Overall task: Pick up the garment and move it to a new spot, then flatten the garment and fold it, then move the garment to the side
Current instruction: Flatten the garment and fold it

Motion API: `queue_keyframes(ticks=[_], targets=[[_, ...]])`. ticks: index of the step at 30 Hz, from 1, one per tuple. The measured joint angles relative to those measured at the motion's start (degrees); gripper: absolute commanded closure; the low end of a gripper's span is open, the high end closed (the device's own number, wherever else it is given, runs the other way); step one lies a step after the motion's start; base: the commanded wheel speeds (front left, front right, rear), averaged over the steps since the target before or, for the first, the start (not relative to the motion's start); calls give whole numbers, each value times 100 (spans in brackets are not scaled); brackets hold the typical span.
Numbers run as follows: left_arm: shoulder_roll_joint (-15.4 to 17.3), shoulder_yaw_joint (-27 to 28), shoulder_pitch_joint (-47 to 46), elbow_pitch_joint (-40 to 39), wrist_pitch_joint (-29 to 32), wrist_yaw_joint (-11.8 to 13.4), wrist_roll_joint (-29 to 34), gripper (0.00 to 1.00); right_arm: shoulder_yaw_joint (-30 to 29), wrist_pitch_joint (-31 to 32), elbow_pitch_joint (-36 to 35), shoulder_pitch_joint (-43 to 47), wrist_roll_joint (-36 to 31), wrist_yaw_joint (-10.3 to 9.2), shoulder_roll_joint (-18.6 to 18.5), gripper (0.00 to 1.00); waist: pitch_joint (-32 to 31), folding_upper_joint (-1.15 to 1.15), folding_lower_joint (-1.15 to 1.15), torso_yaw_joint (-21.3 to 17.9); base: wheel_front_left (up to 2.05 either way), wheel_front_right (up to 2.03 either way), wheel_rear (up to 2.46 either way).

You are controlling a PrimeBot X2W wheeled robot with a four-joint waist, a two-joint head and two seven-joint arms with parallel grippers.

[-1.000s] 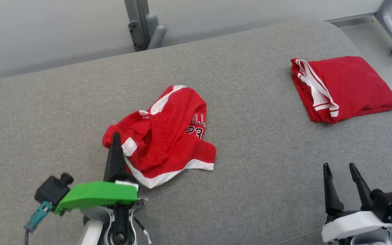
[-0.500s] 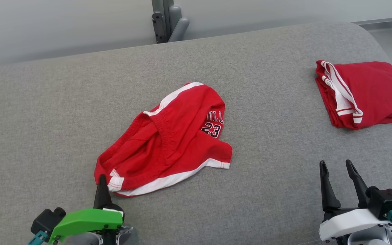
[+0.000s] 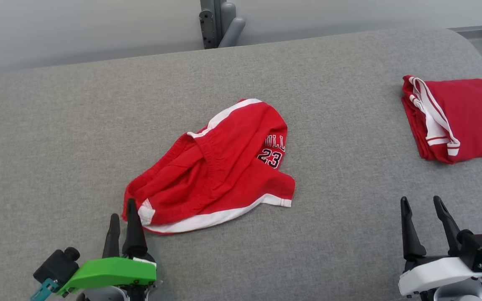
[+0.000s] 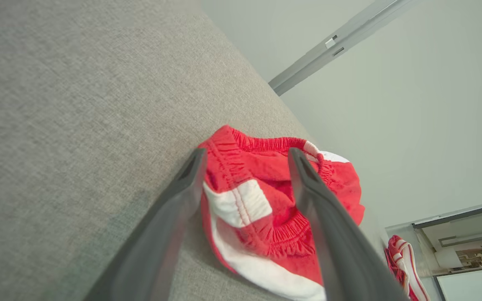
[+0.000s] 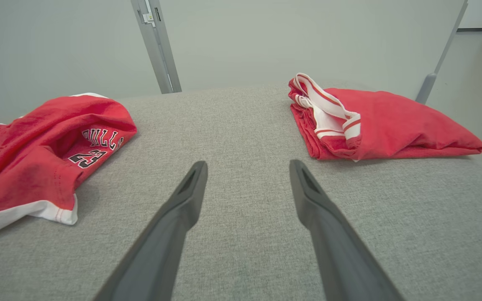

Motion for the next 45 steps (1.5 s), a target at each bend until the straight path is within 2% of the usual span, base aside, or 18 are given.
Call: queue_keyframes(ticks=[8, 16, 23, 28, 35, 45], targets=[[0, 178, 516, -927, 1, 15, 1968, 0, -120, 0, -92, 158, -55, 0, -1, 0, -148, 0, 0, 210, 0, 0, 0], [1, 114, 899, -1433, 1, -220, 3509, 0, -183, 0, -200, 310, -88, 0, -55, 0, -422, 0, 0, 442, 0, 0, 0], [-1, 36, 1163, -1454, 0, -449, 4228, 0, -231, 0, -226, 496, -111, 0, -98, 0, -663, 0, 0, 600, 0, 0, 0], [-1, 142, 1391, -1069, 0, -561, 4680, 0, -279, 0, -225, 655, -120, 0, -136, 0, -862, 0, 0, 726, 0, 0, 0], [2, 419, 1428, -526, 1, -748, 4854, 0, -229, 0, -199, 731, -154, 0, -189, 0, -990, 0, 0, 892, 0, 0, 0], [1, 643, 1402, -379, 1, -864, 4894, 0, -121, 0, -79, 738, -178, 0, -180, 0, -993, 0, 0, 875, 0, 0, 0]])
